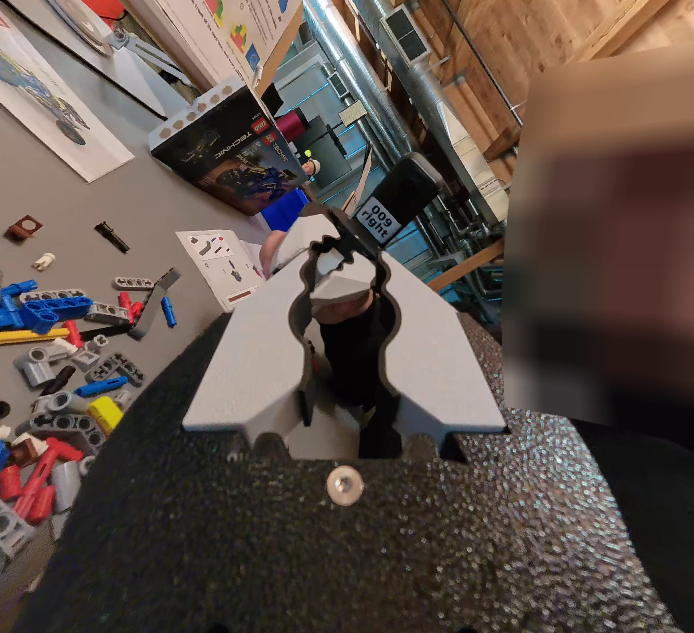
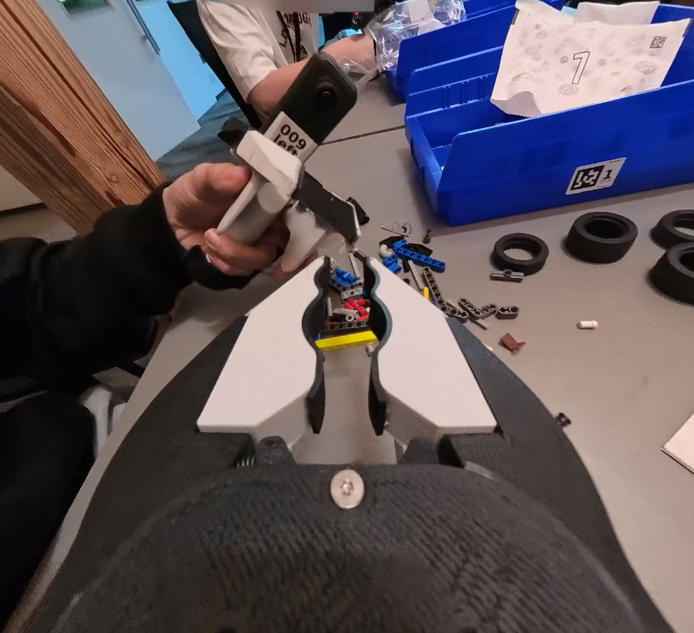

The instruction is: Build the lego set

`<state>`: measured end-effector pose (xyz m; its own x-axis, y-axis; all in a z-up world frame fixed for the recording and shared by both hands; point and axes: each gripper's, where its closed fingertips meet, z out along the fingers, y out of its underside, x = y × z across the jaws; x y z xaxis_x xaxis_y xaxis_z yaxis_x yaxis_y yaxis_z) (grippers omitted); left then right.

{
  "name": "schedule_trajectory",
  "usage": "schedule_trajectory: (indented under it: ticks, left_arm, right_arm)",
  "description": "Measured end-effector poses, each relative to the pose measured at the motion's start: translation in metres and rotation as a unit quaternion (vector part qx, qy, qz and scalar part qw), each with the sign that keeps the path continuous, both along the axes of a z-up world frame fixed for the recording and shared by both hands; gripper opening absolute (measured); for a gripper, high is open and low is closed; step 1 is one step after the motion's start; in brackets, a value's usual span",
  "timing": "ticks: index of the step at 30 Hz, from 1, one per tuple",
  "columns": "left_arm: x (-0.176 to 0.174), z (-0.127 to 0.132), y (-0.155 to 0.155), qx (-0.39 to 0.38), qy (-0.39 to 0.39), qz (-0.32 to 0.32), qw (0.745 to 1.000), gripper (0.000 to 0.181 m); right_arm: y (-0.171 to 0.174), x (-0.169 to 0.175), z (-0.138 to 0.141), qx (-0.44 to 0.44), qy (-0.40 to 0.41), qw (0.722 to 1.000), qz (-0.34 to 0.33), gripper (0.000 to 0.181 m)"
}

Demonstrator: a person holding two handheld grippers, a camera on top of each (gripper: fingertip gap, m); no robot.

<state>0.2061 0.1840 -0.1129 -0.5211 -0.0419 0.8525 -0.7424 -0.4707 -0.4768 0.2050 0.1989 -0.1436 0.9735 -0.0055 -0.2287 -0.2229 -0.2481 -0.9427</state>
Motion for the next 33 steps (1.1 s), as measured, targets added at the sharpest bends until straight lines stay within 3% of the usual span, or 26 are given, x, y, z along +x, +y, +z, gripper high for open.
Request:
schedule_trajectory:
  ticks: [5,10,14,18,24,27,33]
  left_arm:
    - [0.000,-0.005,-0.001,-0.004,0.002,-0.009,1.000,0.029]
    - [0.002,-0.009,-0.001,0.003,0.003,-0.013,1.000,0.030]
    - [0.010,-0.023,0.013,0.087,-0.011,0.034,0.996,0.034]
    - [0.021,-0.051,0.029,0.195,-0.007,0.079,0.978,0.043]
    - [0.016,-0.072,0.031,0.243,0.000,0.063,0.968,0.042]
    - [0.019,-0.084,0.047,0.331,-0.020,0.089,0.939,0.036]
    - [0.016,-0.122,0.073,0.559,-0.065,0.081,0.822,0.030]
  right_arm:
    - [0.000,0.004,0.003,0.011,0.020,1.000,0.000,0.006]
    - [-0.003,0.003,-0.014,-0.031,0.018,0.999,0.019,0.006]
    - [-0.016,0.038,-0.037,-0.119,-0.041,0.992,-0.012,0.008]
    - [-0.017,0.077,-0.060,-0.198,-0.119,0.973,0.001,0.031]
    - [-0.021,0.077,-0.097,-0.282,-0.171,0.942,0.069,0.043]
    - [-0.032,0.077,-0.083,-0.270,-0.182,0.944,0.050,0.044]
    - [-0.085,0.061,-0.049,-0.248,-0.187,0.951,0.002,0.042]
